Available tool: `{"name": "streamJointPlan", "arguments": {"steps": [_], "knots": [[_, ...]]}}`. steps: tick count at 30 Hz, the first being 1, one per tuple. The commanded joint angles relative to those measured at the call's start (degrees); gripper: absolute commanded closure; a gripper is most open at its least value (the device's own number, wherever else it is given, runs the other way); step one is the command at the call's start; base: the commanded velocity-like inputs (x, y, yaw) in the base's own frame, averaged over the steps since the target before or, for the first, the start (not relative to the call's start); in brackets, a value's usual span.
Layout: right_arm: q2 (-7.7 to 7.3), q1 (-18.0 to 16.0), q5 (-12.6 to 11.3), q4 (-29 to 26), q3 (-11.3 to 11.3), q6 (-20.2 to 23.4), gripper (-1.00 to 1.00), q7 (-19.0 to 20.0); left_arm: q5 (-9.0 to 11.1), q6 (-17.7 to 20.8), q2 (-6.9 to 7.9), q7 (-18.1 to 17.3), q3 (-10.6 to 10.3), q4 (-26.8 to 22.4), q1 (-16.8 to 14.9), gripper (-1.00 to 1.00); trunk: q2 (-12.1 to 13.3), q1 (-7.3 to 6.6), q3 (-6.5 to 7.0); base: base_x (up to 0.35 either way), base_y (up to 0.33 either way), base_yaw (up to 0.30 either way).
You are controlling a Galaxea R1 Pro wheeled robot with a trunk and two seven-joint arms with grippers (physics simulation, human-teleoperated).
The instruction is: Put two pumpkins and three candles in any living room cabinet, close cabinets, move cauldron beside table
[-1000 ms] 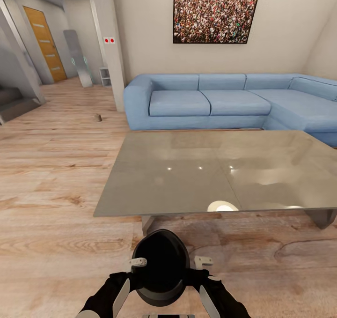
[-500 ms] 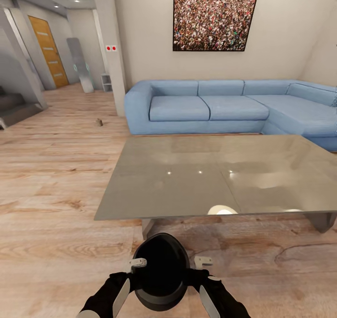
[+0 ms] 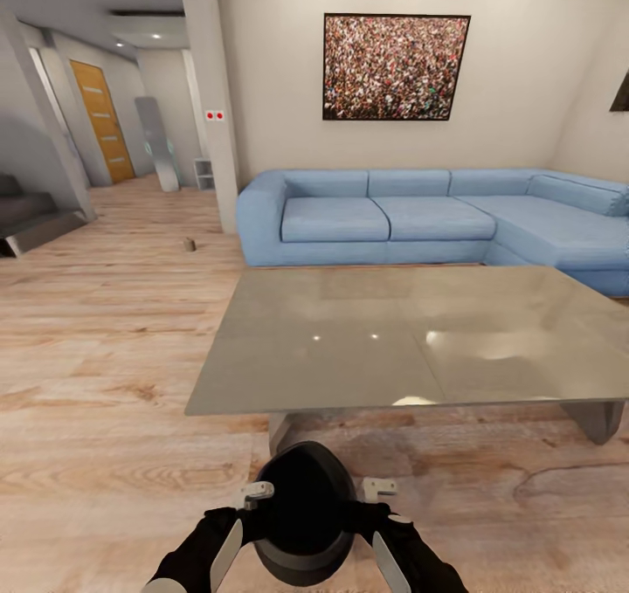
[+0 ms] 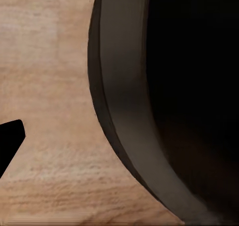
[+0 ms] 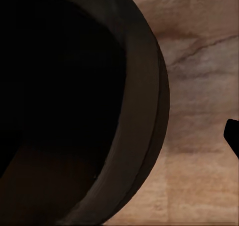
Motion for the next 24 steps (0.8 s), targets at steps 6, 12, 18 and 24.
{"name": "streamJointPlan", "arguments": {"steps": [6, 12, 18, 24], "knots": [[0.00, 0.00, -0.02, -0.29, -0.28, 0.01, -1.00, 0.36, 0.00, 0.57, 0.00, 0.01, 0.07, -1.13, 0.00, -1.00, 0.08, -0.15, 1.34, -0.063, 0.033, 0.000], [0.00, 0.00, 0.02, -0.36, -0.35, 0.17, -1.00, 0.35, 0.00, 3.18, 0.00, 0.00, 0.05, -2.36, 0.00, -1.00, 0.16, -0.31, 2.67, -0.006, 0.003, 0.000], [0.00, 0.00, -0.33, -1.35, -0.53, 2.89, -1.00, 0.38, 0.00, 8.20, 0.00, 0.00, 0.10, -4.84, 0.00, -1.00, 0.24, -0.46, 3.99, 0.000, 0.000, 0.000], [0.00, 0.00, -5.06, -6.56, -1.60, 13.75, -1.00, 0.04, 0.00, 14.55, 0.00, 0.00, 0.11, -7.19, 0.00, -1.00, 0.32, -0.62, 5.32, 0.000, 0.000, 0.000]]}}
